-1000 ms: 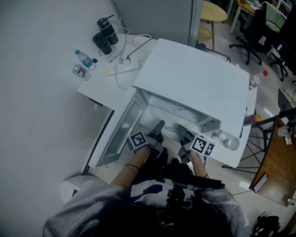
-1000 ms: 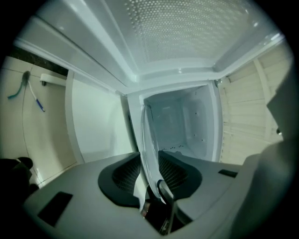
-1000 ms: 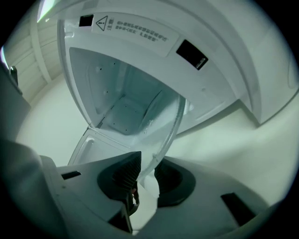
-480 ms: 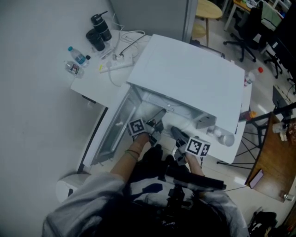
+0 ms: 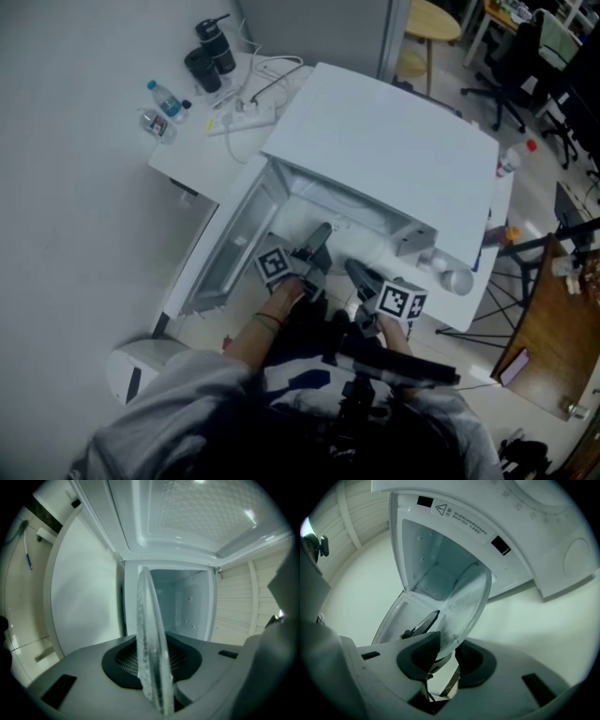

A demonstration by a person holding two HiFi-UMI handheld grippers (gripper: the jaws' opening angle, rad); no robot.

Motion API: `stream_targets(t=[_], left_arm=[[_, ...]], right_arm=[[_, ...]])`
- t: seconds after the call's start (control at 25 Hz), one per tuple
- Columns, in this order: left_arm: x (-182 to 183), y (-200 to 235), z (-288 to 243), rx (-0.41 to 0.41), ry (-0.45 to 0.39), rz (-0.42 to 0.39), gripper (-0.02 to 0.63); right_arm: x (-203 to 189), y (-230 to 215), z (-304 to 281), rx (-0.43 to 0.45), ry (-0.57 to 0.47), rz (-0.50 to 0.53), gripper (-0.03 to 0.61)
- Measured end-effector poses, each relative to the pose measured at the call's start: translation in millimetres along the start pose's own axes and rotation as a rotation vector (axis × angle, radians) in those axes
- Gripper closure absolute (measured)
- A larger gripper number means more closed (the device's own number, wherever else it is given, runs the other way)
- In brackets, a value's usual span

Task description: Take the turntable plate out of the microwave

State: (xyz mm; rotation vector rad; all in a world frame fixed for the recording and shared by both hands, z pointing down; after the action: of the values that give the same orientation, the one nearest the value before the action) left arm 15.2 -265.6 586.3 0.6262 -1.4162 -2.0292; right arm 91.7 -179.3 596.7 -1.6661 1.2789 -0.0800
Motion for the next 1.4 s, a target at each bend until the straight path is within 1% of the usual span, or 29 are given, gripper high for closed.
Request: stream_targets(t=[0.08,0.36,0.56,0.72,0.88,1.04,1.2,1.28,1.4], left_arm=[[-1.9,-5.4,5.0,0.002,-0.014,-0.026,0.534],[-12.6,-39.8,24.2,-0.059,-0.11,-0.072,0.548],[-26.5,-67.4,37.8,-0.086,-0.138,-0.126,0.555],[-32.7,-86.0,45.2,-0.091,-0.116,-0.184,0.555],[-36.7,-104.0,49.3,-0.109,-0.114,-0.189,0.555],[-36.2,-113.5,55.9,-0.121,-0.099,-0.186,0.555],[-36.5,-123.6,61.3,-0.14,-0.051,-0.179,0.555],[-37.5,-128.9,65.6,-0.142,-0.022,-0.172,0.555],[-39.2,-139.9,77.5,-0.156,0.027,-0.161,0.555]], right_arm=[[-2.1,3.2,5.4,0.02,0.005,0.013,0.48],[-7.8,24.1,30.8,0.104,0.007,0.128,0.48],[-17.8,37.4,52.2,0.171,0.006,0.167,0.479],[-25.6,45.9,63.4,0.216,-0.006,0.189,0.479],[-29.7,62.0,74.3,0.232,-0.009,0.189,0.48],[-34.2,72.7,79.5,0.212,-0.033,0.223,0.479],[-48.3,80.9,80.6,0.219,-0.076,0.178,0.476],[-55.2,87.3,83.4,0.209,-0.106,0.153,0.475],[-70.4,99.5,88.0,0.188,-0.152,0.144,0.472]])
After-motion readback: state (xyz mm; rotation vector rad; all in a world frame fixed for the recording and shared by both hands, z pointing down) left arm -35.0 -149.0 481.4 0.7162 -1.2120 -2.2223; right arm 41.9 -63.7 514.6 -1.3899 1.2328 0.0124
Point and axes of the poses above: the fingertips, and each gripper's own axes: z backward along the fingers, y to its left, x out of its top, the point moved 1 cm from there along z, backward along the fingers, and after that the axes turned 13 degrees about -x, right-handed, at the moved point
